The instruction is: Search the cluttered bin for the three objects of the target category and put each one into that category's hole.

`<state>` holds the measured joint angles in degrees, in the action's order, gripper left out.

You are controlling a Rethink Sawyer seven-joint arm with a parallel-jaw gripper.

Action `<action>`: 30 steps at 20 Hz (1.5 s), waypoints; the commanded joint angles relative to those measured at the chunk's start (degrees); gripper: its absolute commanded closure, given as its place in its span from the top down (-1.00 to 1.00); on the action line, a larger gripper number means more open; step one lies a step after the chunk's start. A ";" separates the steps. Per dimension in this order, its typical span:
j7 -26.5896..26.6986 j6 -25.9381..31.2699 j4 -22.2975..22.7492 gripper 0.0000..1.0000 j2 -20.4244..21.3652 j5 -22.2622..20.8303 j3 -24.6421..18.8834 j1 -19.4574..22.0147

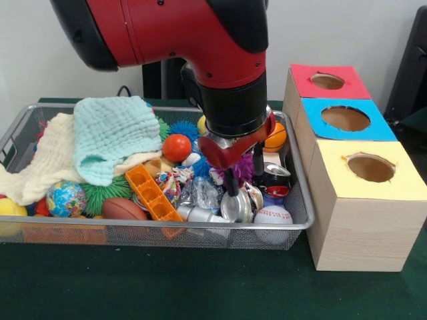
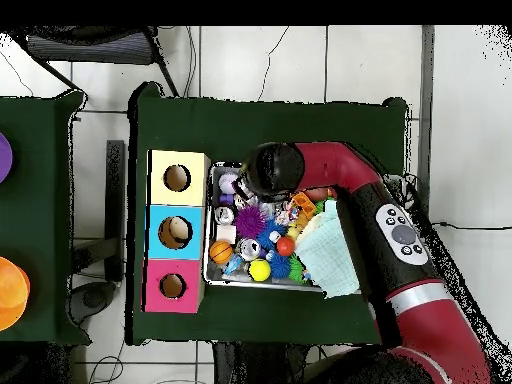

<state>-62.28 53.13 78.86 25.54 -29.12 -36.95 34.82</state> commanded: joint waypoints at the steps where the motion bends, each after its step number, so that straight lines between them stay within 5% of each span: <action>1: 17.46 6.12 -3.96 1.00 -1.50 -4.03 -1.64 1.74; 12: 17.35 4.51 -7.30 1.00 -4.85 -6.39 -0.66 2.82; 18: 16.52 2.57 -5.44 1.00 -6.55 -7.38 0.40 4.56; 30: 11.78 3.37 2.76 1.00 -3.33 -7.20 0.81 6.78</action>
<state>-62.00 53.26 76.42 22.08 -33.44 -37.14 40.58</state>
